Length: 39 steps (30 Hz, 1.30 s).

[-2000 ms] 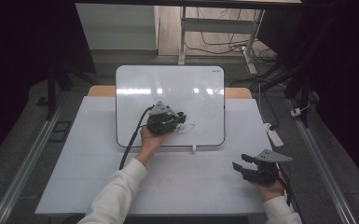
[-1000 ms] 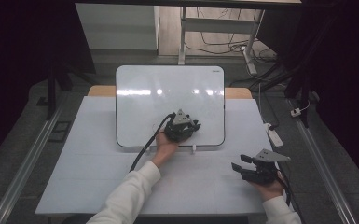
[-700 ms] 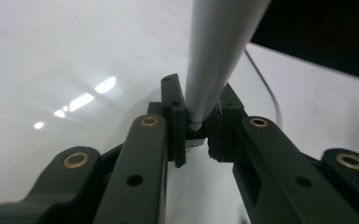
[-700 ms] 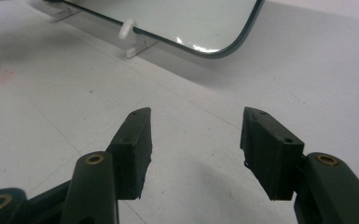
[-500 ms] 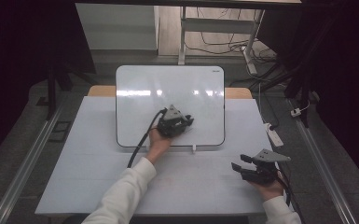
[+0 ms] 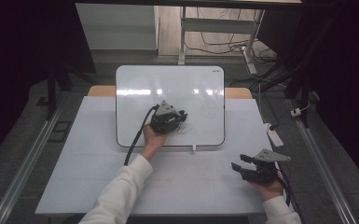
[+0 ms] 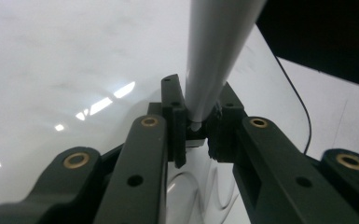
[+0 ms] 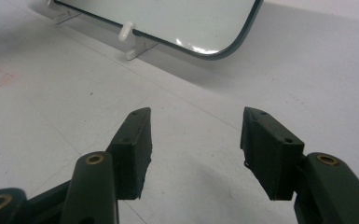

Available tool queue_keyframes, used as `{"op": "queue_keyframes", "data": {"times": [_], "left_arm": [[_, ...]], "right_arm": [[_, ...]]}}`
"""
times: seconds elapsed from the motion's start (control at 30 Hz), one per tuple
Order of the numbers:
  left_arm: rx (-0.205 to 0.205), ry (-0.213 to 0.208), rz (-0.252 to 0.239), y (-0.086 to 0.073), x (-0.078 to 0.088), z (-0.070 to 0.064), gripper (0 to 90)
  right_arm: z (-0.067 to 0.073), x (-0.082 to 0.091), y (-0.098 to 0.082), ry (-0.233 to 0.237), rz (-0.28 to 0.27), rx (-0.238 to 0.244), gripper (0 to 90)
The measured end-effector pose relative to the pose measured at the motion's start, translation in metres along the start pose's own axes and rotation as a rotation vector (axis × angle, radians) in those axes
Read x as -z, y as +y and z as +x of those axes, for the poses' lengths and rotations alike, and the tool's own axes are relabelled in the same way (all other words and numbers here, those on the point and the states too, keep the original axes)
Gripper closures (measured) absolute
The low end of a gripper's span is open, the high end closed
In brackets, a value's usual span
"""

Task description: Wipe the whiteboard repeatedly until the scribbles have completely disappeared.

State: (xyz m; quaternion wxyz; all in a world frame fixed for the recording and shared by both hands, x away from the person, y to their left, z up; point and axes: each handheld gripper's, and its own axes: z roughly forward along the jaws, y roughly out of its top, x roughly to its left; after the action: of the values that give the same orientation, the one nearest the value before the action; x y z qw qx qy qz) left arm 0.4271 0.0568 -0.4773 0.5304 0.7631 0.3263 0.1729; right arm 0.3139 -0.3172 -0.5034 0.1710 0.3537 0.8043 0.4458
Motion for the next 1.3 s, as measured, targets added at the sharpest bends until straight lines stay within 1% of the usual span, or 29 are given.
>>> {"op": "queue_keyframes", "data": {"times": [0.07,0.13,0.17,0.2,0.23,0.27,0.33,0.4,0.43,0.47,0.5,0.57,0.6,0.63,0.67,0.73,0.83,0.87,0.9,0.93,0.97,1.0,1.07,1.1,1.13,1.17,1.23,1.27,1.3], "left_arm": [[-0.011,-0.038,0.022,-0.005,-0.008,-0.012,78.0],[-0.051,-0.076,0.049,-0.012,-0.021,-0.03,78.0],[-0.073,-0.081,0.058,-0.014,-0.025,-0.037,78.0],[-0.094,-0.069,0.061,-0.013,-0.026,-0.039,78.0],[-0.09,-0.064,0.058,-0.012,-0.025,-0.038,78.0],[-0.079,-0.052,0.047,-0.01,-0.021,-0.032,78.0],[-0.031,-0.012,0.01,-0.005,-0.009,-0.014,78.0],[-0.002,-0.004,-0.002,-0.003,-0.001,-0.004,78.1],[0.001,-0.008,0.0,-0.004,0.0,-0.002,78.0],[0.0,-0.008,0.001,-0.006,-0.001,-0.005,78.1],[-0.003,-0.023,0.008,-0.008,-0.003,-0.009,78.1],[-0.014,-0.068,0.029,-0.015,-0.013,-0.021,78.0],[-0.034,-0.082,0.042,-0.017,-0.017,-0.028,78.1],[-0.058,-0.083,0.052,-0.018,-0.019,-0.032,78.0],[-0.076,-0.072,0.057,-0.017,-0.019,-0.033,78.0],[-0.071,-0.043,0.041,-0.012,-0.012,-0.023,78.0],[-0.01,0.005,0.0,-0.007,0.007,0.002,78.1],[0.009,0.008,-0.005,-0.008,0.012,0.006,78.1],[0.017,0.004,-0.004,-0.009,0.013,0.007,78.0],[0.009,0.001,0.001,-0.01,0.01,0.002,78.1],[0.003,-0.013,0.01,-0.012,0.007,-0.002,78.1],[-0.006,-0.037,0.022,-0.015,0.0,-0.01,78.1],[-0.045,-0.072,0.049,-0.021,-0.014,-0.029,78.0],[-0.072,-0.079,0.063,-0.022,-0.018,-0.037,78.0],[-0.094,-0.072,0.069,-0.023,-0.02,-0.041,78.0],[-0.104,-0.067,0.072,-0.022,-0.019,-0.041,78.0],[-0.085,-0.047,0.055,-0.02,-0.011,-0.029,78.0],[-0.07,-0.015,0.034,-0.017,-0.002,-0.019,78.1],[-0.059,0.005,0.021,-0.016,0.003,-0.013,78.0]], "right_arm": [[0.001,-0.002,0.0,0.002,0.002,0.004,43.2],[0.002,-0.003,0.001,0.004,0.01,0.011,43.2],[0.003,-0.004,0.001,0.003,0.01,0.012,43.2],[0.003,-0.003,0.001,0.001,0.01,0.014,43.1],[0.003,-0.003,0.001,0.001,0.007,0.013,43.2],[0.002,-0.002,0.001,0.001,0.007,0.011,43.2],[0.001,-0.002,0.0,-0.002,0.004,0.005,43.2],[0.001,-0.001,0.0,-0.001,0.002,0.001,43.2],[0.001,-0.002,0.0,0.0,0.002,0.002,43.2],[0.001,-0.002,0.0,0.002,0.005,0.005,43.2],[0.001,-0.003,0.0,0.004,0.009,0.007,43.2],[0.002,-0.005,0.0,0.008,0.013,0.009,43.2],[0.003,-0.005,0.0,0.008,0.016,0.011,43.2],[0.003,-0.005,0.0,0.007,0.016,0.014,43.1],[0.003,-0.005,0.0,0.007,0.015,0.015,43.2],[0.003,-0.004,0.0,0.004,0.011,0.01,43.1],[0.003,-0.003,0.0,0.003,0.01,0.009,43.2],[0.003,-0.004,0.0,0.005,0.01,0.01,43.2],[0.003,-0.004,0.0,0.007,0.014,0.011,43.2],[0.003,-0.005,0.0,0.008,0.014,0.011,43.2],[0.004,-0.006,0.0,0.01,0.018,0.012,43.2],[0.004,-0.006,0.0,0.011,0.02,0.014,43.2],[0.005,-0.007,0.0,0.011,0.022,0.018,43.2],[0.005,-0.007,0.001,0.012,0.022,0.021,43.2],[0.005,-0.007,0.001,0.011,0.02,0.021,43.2],[0.005,-0.006,0.001,0.01,0.017,0.022,43.2],[0.004,-0.006,0.001,0.009,0.017,0.017,43.1],[0.004,-0.005,0.001,0.01,0.017,0.016,43.1],[0.004,-0.005,0.0,0.01,0.016,0.016,43.1]]}}
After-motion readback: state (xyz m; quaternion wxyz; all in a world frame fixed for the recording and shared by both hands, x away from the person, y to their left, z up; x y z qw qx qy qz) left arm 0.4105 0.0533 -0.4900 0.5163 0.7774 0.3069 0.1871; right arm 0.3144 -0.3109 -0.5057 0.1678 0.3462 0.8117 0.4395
